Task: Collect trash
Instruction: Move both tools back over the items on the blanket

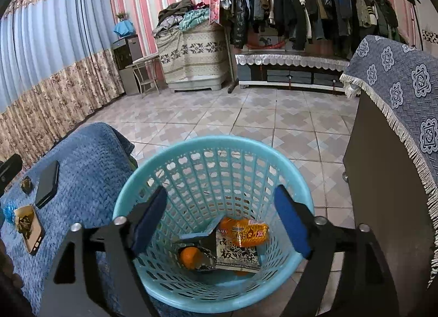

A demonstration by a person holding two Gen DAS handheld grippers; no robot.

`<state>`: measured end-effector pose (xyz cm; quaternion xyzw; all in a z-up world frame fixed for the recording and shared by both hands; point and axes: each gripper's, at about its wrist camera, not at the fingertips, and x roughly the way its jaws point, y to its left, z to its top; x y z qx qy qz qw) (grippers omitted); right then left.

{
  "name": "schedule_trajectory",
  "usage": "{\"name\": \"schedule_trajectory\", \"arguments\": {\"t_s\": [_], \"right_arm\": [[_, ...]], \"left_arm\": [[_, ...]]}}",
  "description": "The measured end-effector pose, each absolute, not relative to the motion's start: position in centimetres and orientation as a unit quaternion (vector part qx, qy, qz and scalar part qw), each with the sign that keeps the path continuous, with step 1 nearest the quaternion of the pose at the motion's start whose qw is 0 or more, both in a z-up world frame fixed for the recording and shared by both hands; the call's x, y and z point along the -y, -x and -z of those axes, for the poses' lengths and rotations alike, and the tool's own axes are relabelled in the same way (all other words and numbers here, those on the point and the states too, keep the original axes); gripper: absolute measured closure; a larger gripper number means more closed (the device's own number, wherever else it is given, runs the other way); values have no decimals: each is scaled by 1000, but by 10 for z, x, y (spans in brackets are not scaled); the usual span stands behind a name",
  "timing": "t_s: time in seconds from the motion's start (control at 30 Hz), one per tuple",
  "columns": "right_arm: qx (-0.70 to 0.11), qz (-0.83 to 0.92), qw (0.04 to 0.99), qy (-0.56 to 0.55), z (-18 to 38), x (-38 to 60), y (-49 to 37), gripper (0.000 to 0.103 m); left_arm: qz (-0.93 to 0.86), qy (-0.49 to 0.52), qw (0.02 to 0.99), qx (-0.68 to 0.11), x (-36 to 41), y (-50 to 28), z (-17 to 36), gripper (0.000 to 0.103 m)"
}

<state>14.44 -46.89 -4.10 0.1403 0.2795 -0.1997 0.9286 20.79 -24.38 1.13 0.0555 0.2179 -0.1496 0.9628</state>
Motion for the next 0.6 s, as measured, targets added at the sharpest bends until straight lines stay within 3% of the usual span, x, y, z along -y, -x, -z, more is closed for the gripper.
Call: {"name": "schedule_trajectory", "arguments": {"t_s": [0.27,0.6], "right_arm": [[-264,183,939,-126,32,454,-146,15],[-244,153,952,-104,15,418,-147,8]], "left_arm": [[124,-38,968,-213,211,-204,-16,6],[96,-33,975,-200,169,-189,-21,6]]}}
